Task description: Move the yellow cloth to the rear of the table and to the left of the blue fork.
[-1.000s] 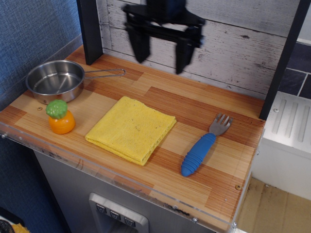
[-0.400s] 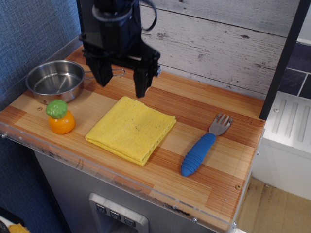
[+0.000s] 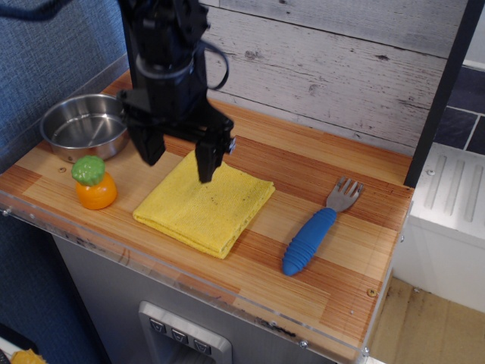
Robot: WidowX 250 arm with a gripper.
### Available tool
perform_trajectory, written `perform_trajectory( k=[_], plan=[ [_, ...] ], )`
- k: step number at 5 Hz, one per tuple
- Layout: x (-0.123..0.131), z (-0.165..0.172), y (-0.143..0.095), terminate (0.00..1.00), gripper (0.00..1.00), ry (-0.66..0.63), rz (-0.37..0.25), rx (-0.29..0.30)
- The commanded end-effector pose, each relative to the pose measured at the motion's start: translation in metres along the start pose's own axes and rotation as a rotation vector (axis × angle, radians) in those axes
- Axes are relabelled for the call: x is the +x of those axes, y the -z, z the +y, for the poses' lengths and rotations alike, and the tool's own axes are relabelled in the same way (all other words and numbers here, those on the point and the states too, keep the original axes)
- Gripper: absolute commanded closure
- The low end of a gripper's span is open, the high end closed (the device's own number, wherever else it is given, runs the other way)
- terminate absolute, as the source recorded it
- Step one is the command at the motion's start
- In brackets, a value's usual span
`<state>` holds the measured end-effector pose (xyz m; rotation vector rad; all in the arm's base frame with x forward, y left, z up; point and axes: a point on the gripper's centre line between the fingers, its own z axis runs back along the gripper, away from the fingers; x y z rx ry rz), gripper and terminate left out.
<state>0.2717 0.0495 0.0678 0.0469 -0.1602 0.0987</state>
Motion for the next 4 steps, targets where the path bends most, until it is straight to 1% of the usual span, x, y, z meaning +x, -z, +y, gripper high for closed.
perform_trajectory(
  k=[1,3,4],
  plan=[
    [-0.001,0.006,0.015,0.0,0.0,0.005,-0.029,-0.002],
    [-0.003,-0.005,0.034,0.0,0.0,0.002,0.013,0.011],
    [-0.004,-0.009,0.044,0.0,0.0,-0.001,0.03,0.002]
  ],
)
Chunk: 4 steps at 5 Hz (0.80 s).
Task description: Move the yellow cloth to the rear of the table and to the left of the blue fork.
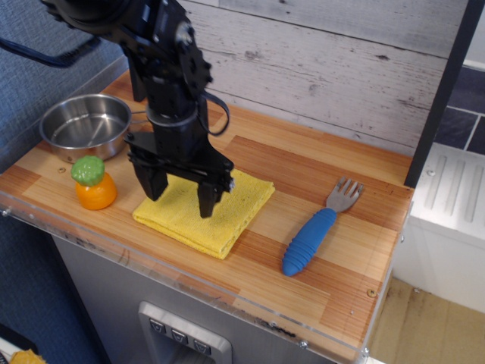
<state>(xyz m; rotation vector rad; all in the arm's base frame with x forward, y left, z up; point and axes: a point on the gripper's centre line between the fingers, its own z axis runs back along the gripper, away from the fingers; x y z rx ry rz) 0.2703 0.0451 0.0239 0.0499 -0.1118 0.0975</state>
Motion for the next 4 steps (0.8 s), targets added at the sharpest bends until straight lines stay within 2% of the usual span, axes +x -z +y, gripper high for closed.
perform_trajectory(
  k=[1,2,4],
  plan=[
    [0.006,-0.006,0.01,0.0,0.0,0.004,-0.001,0.001],
    [0.008,-0.009,0.016,0.0,0.0,0.004,0.012,-0.001],
    [0.042,-0.021,0.017,0.0,0.0,0.04,-0.017,-0.022]
  ],
)
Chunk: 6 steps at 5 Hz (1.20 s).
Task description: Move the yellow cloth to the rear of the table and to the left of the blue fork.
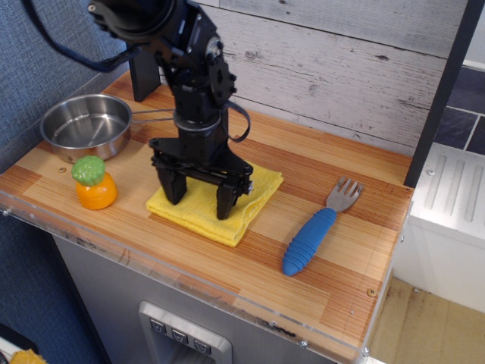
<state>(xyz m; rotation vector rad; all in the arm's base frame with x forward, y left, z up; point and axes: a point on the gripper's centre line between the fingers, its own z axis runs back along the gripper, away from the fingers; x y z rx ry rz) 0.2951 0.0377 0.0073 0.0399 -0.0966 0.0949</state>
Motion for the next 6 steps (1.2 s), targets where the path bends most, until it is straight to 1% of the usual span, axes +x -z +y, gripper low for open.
perform_trajectory(
  k=[1,3,4,5,6],
  plan=[
    [0.039,-0.022,-0.004,0.0,0.0,0.057,-0.054,-0.026],
    [0.066,-0.037,-0.002,0.0,0.0,0.076,-0.069,-0.059],
    [0.079,-0.037,-0.003,0.0,0.0,0.089,-0.072,-0.059],
    [0.086,-0.037,-0.008,0.0,0.0,0.089,-0.089,-0.063],
    [0.084,-0.036,-0.013,0.0,0.0,0.081,-0.059,-0.083]
  ],
)
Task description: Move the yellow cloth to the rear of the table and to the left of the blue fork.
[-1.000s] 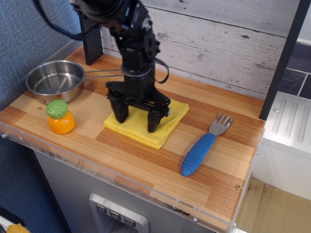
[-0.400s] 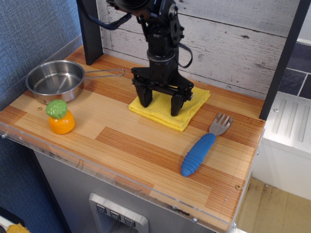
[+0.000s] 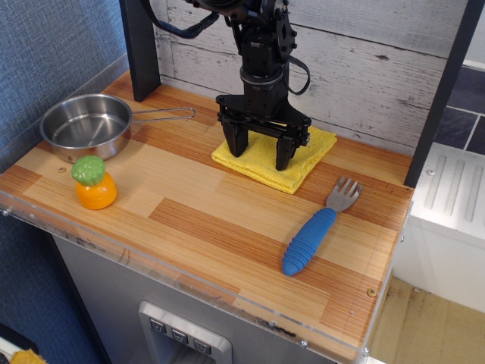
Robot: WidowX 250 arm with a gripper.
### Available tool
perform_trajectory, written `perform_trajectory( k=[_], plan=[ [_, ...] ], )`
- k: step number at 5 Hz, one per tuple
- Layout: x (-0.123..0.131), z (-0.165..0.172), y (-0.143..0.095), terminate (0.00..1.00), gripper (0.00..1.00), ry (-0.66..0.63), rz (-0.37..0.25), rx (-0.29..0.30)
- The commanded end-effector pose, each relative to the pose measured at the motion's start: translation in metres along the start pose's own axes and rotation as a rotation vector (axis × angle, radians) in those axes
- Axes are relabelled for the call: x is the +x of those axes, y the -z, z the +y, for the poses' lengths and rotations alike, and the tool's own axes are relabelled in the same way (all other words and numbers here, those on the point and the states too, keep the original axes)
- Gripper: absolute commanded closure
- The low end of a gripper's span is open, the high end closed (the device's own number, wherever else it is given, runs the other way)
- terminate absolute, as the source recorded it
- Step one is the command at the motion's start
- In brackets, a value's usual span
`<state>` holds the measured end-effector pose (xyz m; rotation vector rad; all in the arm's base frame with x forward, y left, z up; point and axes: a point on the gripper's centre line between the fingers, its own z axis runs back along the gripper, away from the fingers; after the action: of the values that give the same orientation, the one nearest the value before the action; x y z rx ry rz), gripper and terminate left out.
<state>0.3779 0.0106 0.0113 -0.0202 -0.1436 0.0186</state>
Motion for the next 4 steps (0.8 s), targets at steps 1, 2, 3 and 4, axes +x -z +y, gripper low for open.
perform_trajectory(
  k=[1,2,3,4],
  plan=[
    [0.011,0.0,-0.033,0.0,0.0,-0.015,-0.014,-0.018],
    [0.017,0.001,-0.048,0.0,0.0,-0.043,-0.011,-0.034],
    [0.023,0.002,-0.064,0.0,0.0,-0.053,-0.017,-0.038],
    [0.026,-0.002,-0.087,0.0,0.0,-0.048,-0.021,-0.044]
  ],
)
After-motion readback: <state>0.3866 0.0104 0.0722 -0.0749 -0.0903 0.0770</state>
